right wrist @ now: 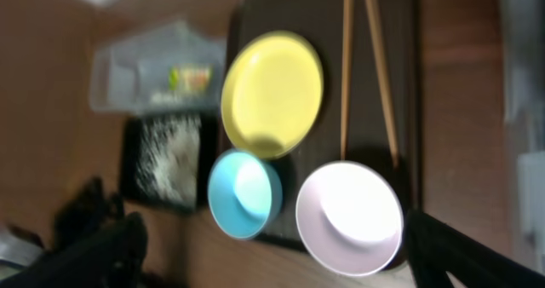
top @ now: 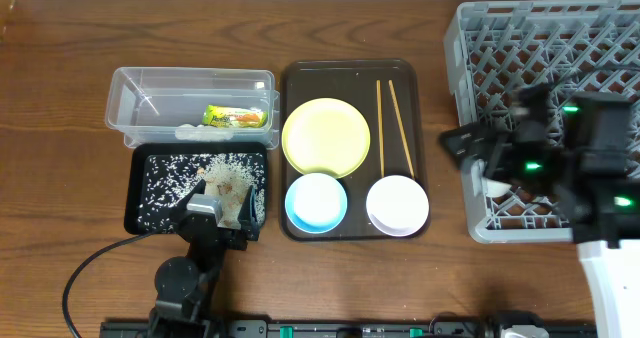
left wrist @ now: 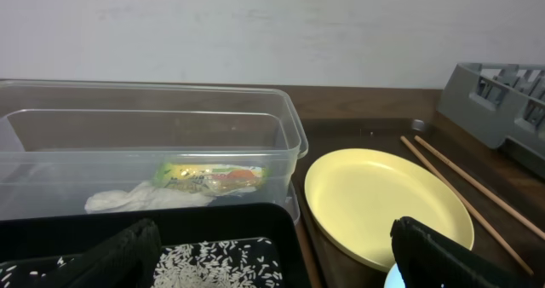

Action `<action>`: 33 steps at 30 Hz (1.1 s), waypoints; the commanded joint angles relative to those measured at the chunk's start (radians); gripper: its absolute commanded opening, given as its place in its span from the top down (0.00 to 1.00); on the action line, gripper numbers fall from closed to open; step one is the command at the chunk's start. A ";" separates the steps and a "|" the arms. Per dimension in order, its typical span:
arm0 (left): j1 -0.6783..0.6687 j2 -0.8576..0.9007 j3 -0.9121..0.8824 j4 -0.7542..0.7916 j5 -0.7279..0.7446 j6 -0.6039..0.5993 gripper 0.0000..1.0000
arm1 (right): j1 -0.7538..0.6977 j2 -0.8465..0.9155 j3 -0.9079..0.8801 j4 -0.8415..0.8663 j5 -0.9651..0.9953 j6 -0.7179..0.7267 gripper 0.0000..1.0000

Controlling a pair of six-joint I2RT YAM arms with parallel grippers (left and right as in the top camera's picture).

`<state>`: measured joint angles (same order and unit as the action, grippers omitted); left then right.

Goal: Sort waste into correct bins and load items into the dishwasher rack
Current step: 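Grasp one chopstick with the right gripper and stand it in the rack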

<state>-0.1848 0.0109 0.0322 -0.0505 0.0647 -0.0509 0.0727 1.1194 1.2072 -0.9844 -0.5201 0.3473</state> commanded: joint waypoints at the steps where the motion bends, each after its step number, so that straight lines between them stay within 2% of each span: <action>1: 0.005 -0.007 -0.028 -0.013 0.003 0.010 0.11 | 0.187 0.072 0.014 -0.002 0.274 -0.026 0.14; 3: 0.005 -0.007 -0.028 -0.013 0.003 0.010 0.11 | 0.304 0.153 0.014 0.023 0.461 0.003 0.21; 5: 0.005 -0.007 -0.028 -0.013 0.003 0.010 0.11 | 0.347 0.213 0.014 0.057 0.551 0.012 0.26; 10: 0.005 -0.007 -0.028 -0.013 0.003 0.010 0.11 | 0.340 0.399 0.015 0.224 0.591 0.011 0.54; 13: 0.005 -0.007 -0.028 -0.013 0.003 0.010 0.11 | 0.314 0.523 0.015 0.336 0.591 0.011 0.55; 17: 0.005 -0.007 -0.028 -0.013 0.003 0.010 0.11 | 0.303 0.671 0.015 0.459 0.590 -0.052 0.51; 21: 0.005 -0.007 -0.028 -0.013 0.003 0.010 0.11 | 0.298 0.783 0.015 0.527 0.591 -0.083 0.52; 24: 0.005 -0.007 -0.028 -0.013 0.003 0.010 0.11 | 0.298 0.827 0.015 0.546 0.623 -0.082 0.60; 29: 0.005 -0.007 -0.028 -0.013 0.003 0.010 0.11 | 0.293 0.859 0.015 0.546 0.643 -0.079 0.62; 32: 0.005 -0.007 -0.028 -0.013 0.003 0.010 0.11 | 0.292 0.859 0.015 0.527 0.642 -0.079 0.67; 33: 0.005 -0.007 -0.028 -0.013 0.003 0.010 0.11 | 0.293 0.859 0.015 0.520 0.638 -0.079 0.72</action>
<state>-0.1848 0.0109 0.0322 -0.0502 0.0650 -0.0509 0.3729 1.9713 1.2121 -0.4511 0.1028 0.2745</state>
